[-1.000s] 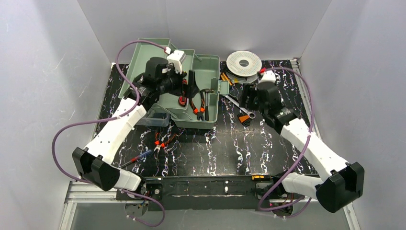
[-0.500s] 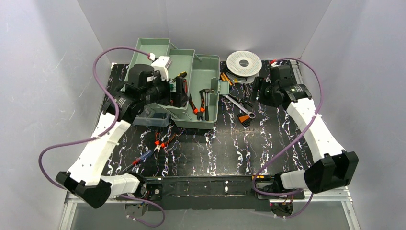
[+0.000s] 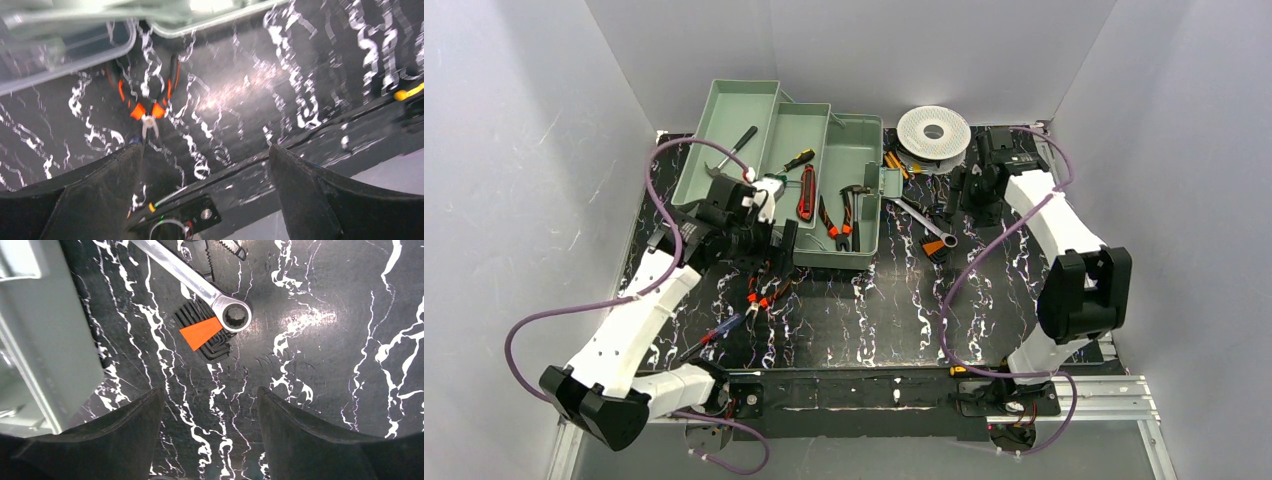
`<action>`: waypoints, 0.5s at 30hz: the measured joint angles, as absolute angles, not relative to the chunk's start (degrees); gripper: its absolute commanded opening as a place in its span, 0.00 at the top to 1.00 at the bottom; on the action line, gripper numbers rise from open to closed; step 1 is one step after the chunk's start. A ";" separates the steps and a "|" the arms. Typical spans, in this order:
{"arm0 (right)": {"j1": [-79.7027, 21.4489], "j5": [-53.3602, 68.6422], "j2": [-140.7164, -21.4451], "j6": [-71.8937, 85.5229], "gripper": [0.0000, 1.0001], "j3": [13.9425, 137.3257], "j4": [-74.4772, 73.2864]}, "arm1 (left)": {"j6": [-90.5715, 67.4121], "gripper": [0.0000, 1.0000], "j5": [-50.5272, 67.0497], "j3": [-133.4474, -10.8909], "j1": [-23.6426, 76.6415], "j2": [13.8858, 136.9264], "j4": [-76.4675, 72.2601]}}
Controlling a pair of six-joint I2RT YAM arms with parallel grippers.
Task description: Pack the tool kit
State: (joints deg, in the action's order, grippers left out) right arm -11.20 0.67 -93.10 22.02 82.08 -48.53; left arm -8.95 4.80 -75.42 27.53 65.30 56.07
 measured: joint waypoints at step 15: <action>-11.33 4.10 -99.44 17.58 0.16 75.09 -42.04 | -5.45 0.01 -0.10 -57.65 27.53 54.00 55.29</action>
